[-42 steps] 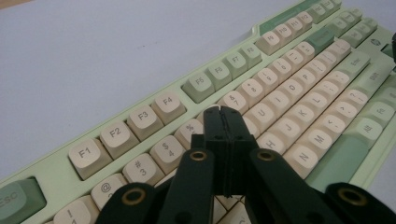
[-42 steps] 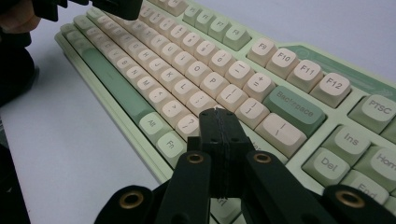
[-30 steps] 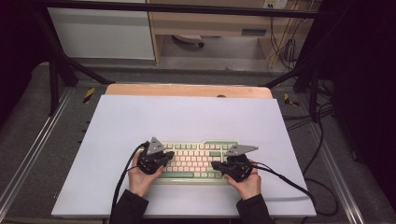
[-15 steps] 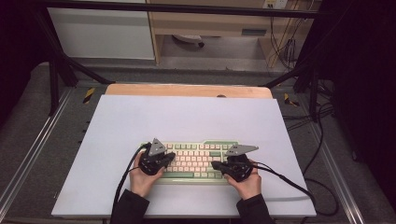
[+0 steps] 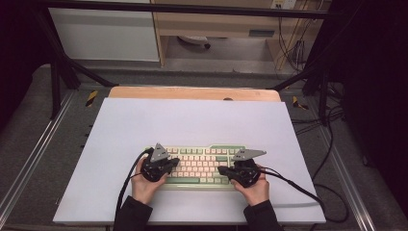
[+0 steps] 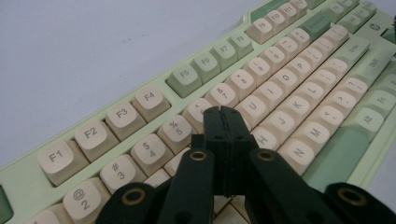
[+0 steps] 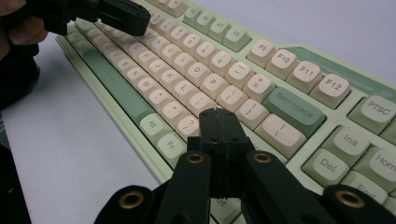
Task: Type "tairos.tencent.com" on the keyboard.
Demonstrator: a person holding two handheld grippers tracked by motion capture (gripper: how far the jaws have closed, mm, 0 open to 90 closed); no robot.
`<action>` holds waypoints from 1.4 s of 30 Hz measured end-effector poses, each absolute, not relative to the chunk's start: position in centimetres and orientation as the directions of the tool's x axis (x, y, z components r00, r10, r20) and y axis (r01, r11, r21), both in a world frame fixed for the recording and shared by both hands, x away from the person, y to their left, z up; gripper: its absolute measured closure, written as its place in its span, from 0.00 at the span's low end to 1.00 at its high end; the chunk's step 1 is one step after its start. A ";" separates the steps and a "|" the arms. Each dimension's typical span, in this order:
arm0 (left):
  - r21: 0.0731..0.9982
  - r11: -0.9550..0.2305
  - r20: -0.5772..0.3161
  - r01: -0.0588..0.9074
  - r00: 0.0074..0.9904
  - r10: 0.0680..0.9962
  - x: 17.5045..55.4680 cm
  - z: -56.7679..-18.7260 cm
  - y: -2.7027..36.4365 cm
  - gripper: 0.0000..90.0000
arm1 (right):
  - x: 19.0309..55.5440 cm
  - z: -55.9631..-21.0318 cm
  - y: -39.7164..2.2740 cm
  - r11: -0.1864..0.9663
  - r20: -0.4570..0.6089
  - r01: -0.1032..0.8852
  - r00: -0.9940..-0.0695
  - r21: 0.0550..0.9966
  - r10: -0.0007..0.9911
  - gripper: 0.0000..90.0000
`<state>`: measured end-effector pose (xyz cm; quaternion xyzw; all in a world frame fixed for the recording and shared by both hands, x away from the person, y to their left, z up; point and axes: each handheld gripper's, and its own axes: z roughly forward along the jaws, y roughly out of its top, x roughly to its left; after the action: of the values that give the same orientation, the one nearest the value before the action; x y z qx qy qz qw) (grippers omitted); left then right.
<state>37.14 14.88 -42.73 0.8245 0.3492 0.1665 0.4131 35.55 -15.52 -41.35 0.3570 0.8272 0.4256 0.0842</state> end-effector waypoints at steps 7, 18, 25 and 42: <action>0.801 -0.403 -0.025 0.442 0.697 0.716 36.6 -42.4 15.8 1.00 | 35.6 -41.4 -15.5 0.382 0.166 0.521 -0.729 0.764 0.664 1.00; 0.806 -0.376 -0.036 0.456 0.673 0.739 36.5 -42.6 17.2 1.00 | 35.6 -41.5 -15.5 0.385 0.164 0.520 -0.730 0.762 0.663 1.00; 0.803 -0.366 -0.040 0.470 0.656 0.754 36.9 -42.8 17.7 1.00 | 35.6 -41.5 -15.4 0.385 0.165 0.522 -0.730 0.761 0.664 1.00; 0.797 -0.367 -0.035 0.479 0.643 0.765 37.2 -43.4 17.8 1.00 | 35.6 -41.5 -15.4 0.388 0.166 0.524 -0.730 0.758 0.663 1.00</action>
<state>37.21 17.82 -43.38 0.8081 0.3850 0.1740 0.4104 35.56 -15.42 -41.52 0.3581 0.8288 0.4219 0.0823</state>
